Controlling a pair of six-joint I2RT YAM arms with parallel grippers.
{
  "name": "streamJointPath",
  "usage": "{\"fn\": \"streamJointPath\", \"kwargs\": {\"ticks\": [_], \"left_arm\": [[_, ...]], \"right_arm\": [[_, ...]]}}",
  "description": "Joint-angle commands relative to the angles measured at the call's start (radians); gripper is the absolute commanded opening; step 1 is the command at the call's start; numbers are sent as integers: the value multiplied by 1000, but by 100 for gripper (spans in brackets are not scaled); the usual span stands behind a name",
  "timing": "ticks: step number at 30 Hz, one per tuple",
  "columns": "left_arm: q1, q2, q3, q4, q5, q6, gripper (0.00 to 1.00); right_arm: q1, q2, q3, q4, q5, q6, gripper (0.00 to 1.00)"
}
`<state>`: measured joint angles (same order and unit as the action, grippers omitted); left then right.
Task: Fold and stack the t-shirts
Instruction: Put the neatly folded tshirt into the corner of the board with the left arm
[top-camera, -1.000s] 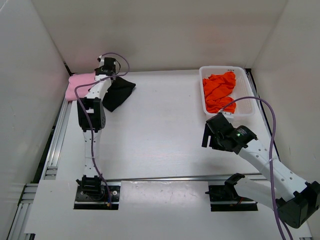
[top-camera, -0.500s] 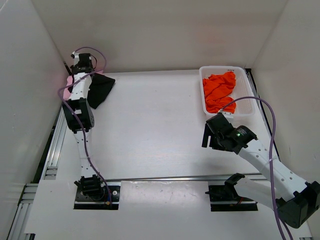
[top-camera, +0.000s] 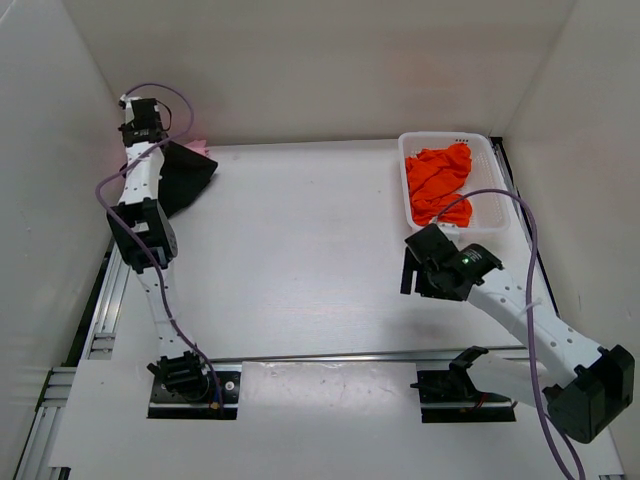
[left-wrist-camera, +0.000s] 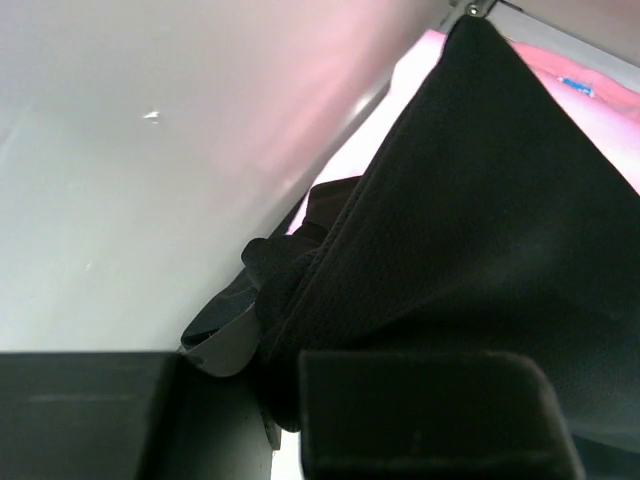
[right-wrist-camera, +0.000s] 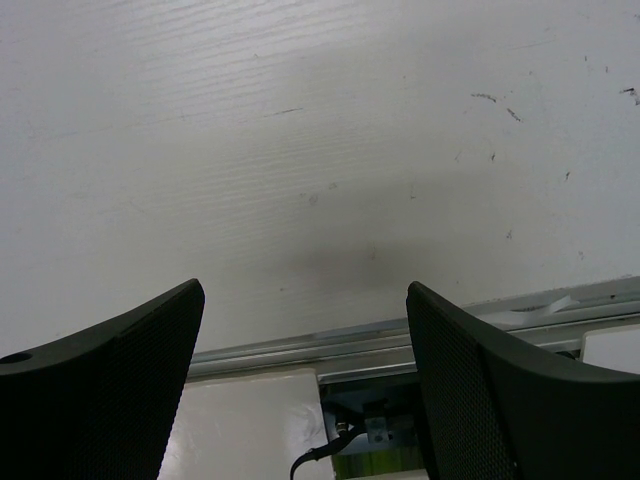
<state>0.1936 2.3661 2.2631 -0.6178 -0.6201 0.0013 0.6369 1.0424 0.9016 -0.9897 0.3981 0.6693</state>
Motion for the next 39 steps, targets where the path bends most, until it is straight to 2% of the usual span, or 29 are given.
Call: {"fn": "streamJointPath", "kwargs": {"ticks": [1, 4, 5, 8, 11, 13, 16, 21, 29, 35, 39], "left_arm": [[15, -67, -11, 20, 8, -1, 10], [26, -27, -34, 20, -3, -1, 10], [35, -13, -34, 20, -13, -1, 21], [44, 47, -10, 20, -49, -1, 38], [72, 126, 91, 20, -120, -1, 67], [95, 151, 143, 20, -139, -1, 77], [95, 128, 153, 20, -139, -1, 78], [86, 41, 72, 20, -126, -1, 82], [-8, -243, -106, 20, -63, -1, 95], [-107, -450, -221, 20, -4, -1, 96], [-154, -568, -371, 10, 26, -1, 96]], "right_arm": [[4, 24, 60, 11, 19, -25, 86], [4, 34, 79, 11, 19, -36, 86], [4, 34, 79, 11, 19, -36, 86], [4, 44, 88, 11, 19, -45, 86], [4, 44, 88, 11, 10, -45, 86], [4, 44, 97, 11, 10, -45, 86], [4, 44, 97, 11, 10, -45, 86], [13, 53, 115, 11, 1, -45, 86], [14, 53, 235, 11, 31, -82, 86], [14, 53, 278, 20, 31, -112, 86], [14, 44, 296, 20, 31, -112, 86]]}}
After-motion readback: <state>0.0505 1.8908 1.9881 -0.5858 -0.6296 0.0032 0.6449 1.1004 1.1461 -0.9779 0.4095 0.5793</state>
